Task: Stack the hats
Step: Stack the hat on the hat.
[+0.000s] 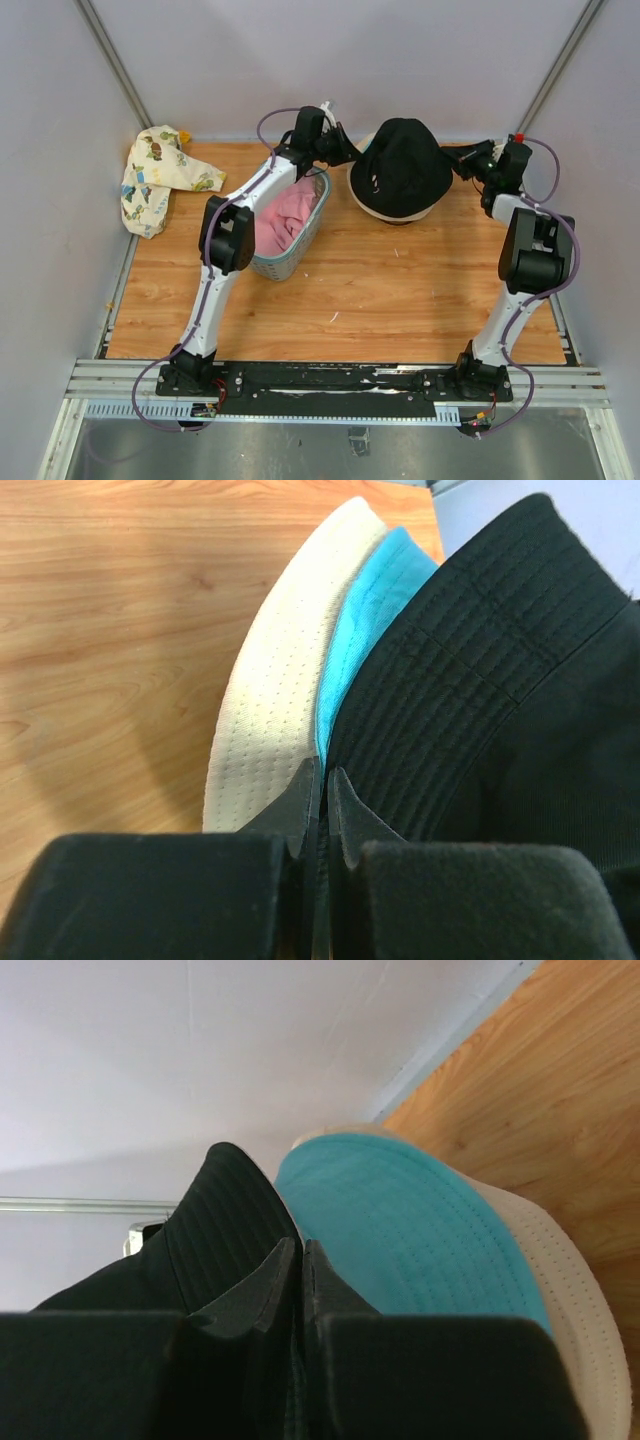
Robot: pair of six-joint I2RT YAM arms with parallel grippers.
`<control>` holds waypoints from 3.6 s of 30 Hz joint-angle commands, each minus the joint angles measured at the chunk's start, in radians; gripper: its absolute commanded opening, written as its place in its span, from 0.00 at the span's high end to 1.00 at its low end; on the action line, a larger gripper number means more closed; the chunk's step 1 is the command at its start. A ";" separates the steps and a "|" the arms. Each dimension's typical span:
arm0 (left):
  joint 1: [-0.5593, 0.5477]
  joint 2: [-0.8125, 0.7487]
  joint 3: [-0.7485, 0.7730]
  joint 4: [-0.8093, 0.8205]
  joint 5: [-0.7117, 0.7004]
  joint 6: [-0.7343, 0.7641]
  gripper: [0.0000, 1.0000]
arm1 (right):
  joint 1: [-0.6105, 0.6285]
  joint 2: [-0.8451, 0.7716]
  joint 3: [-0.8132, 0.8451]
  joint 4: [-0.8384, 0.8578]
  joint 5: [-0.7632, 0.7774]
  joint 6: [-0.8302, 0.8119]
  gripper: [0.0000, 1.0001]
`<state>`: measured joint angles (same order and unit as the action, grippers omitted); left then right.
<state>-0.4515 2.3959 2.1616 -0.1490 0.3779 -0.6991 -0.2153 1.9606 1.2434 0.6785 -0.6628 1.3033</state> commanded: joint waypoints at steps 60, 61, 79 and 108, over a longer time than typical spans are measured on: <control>-0.071 -0.086 -0.098 -0.126 -0.089 0.150 0.99 | -0.093 -0.430 -0.433 0.176 -0.064 -0.076 0.43; -0.071 -0.086 -0.097 -0.126 -0.089 0.150 0.99 | -0.086 -0.412 -0.428 0.186 -0.071 -0.076 0.43; -0.074 -0.067 -0.074 -0.138 -0.094 0.161 1.00 | -0.004 -0.324 -0.354 0.102 -0.032 -0.133 0.93; -0.087 0.009 0.000 -0.213 -0.128 0.190 0.99 | -0.020 -0.096 -0.415 -0.026 0.109 -0.205 0.99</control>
<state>-0.5251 2.3634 2.1380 -0.2932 0.2619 -0.5377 -0.2356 1.8099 0.8330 0.8074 -0.6209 1.1809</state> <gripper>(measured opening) 0.026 0.019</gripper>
